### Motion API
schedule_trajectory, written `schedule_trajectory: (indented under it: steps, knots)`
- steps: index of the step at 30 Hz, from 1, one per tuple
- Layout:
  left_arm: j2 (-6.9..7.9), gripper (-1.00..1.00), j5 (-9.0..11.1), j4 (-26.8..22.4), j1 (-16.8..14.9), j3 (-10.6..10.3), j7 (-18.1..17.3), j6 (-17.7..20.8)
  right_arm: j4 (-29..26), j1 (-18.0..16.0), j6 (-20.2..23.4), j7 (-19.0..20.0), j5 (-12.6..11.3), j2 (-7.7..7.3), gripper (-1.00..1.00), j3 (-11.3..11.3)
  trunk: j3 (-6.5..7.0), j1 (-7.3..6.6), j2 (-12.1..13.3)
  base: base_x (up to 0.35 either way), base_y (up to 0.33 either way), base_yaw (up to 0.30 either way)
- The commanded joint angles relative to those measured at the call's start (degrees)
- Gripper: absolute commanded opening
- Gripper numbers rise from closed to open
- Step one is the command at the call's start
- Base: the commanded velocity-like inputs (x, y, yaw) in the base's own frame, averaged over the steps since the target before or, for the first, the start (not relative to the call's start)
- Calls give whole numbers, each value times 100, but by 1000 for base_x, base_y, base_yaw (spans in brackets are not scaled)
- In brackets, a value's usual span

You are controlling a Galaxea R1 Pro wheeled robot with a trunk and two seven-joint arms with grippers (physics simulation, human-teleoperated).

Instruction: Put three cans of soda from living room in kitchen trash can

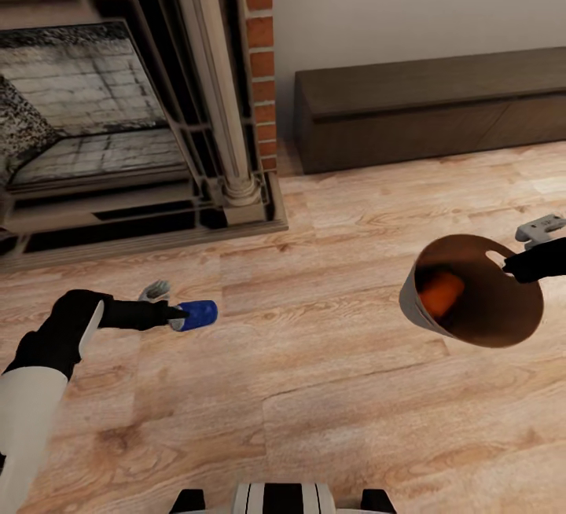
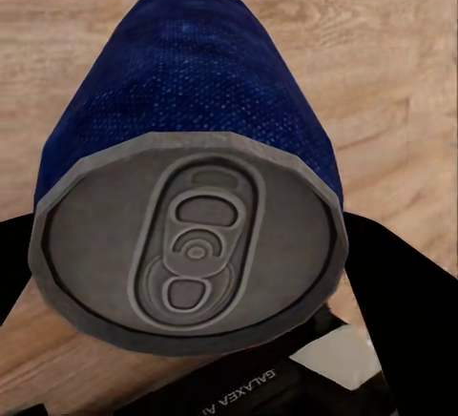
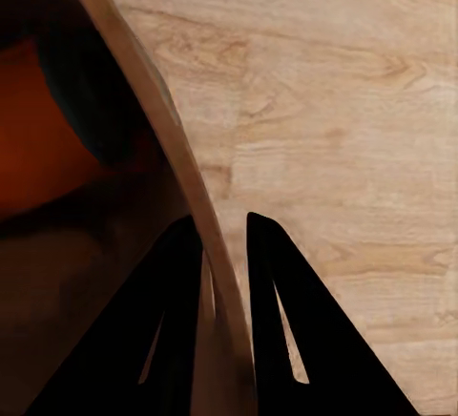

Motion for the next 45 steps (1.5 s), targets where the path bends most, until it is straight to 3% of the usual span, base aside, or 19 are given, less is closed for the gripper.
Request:
schedule_trajectory:
  steps: [1, 4, 8, 11, 15, 20, 25, 26, 30, 40, 45]
  knots:
    - [11, -100, -70, -85, 3, -5, -158, 21, 23, -3, 41, 58, -57, 31, -100, -10, 19, -23, 41, 0, 0, 0]
    - [36, -100, -75, -266, 6, -11, -984, 88, 78, -5, 67, 58, -127, 213, -100, -32, 72, -89, 162, 0, 0, 0]
    - [110, -100, -76, -328, 5, -15, -1551, 79, 95, -7, 79, 58, -152, 509, -100, -41, 144, -177, 322, 0, 0, 0]
    - [323, -100, -85, -346, 4, -21, -2306, 89, 101, -8, 82, 58, -158, 802, -100, -52, 198, -242, 443, 0, 0, 0]
    - [438, -100, -98, -351, 3, -29, -2836, 115, 102, -6, 82, 58, -161, 978, -100, -66, 270, -330, 603, 0, 0, 0]
    - [472, -100, -101, -313, 11, -45, -2961, 115, 108, 31, 81, 58, -161, 1134, -100, -90, 360, -440, 803, 0, 0, 0]
    - [477, -100, -109, -322, 13, -63, -2987, 115, 111, 197, 81, 58, -165, 1375, -100, -152, 463, -550, 1004, 0, 0, 0]
    - [478, -100, -113, -336, 17, -69, -2990, 115, 109, 295, 81, 58, -175, 1503, -100, -184, 488, -572, 1044, 0, 0, 0]
    - [479, -100, -121, -359, 21, -74, -2993, 115, 108, 411, 74, 58, -184, 1664, -100, -253, 591, -660, 1205, 0, 0, 0]
    - [481, -100, -123, -374, 32, -247, -3016, 115, 108, 671, 59, 58, -196, 1723, -100, -283, 860, -879, 1606, 0, 0, 0]
    - [486, -100, -151, -478, 78, -298, -3421, 84, 114, 715, 44, 58, -197, 1720, -100, -288, 991, -989, 1806, 0, 0, 0]
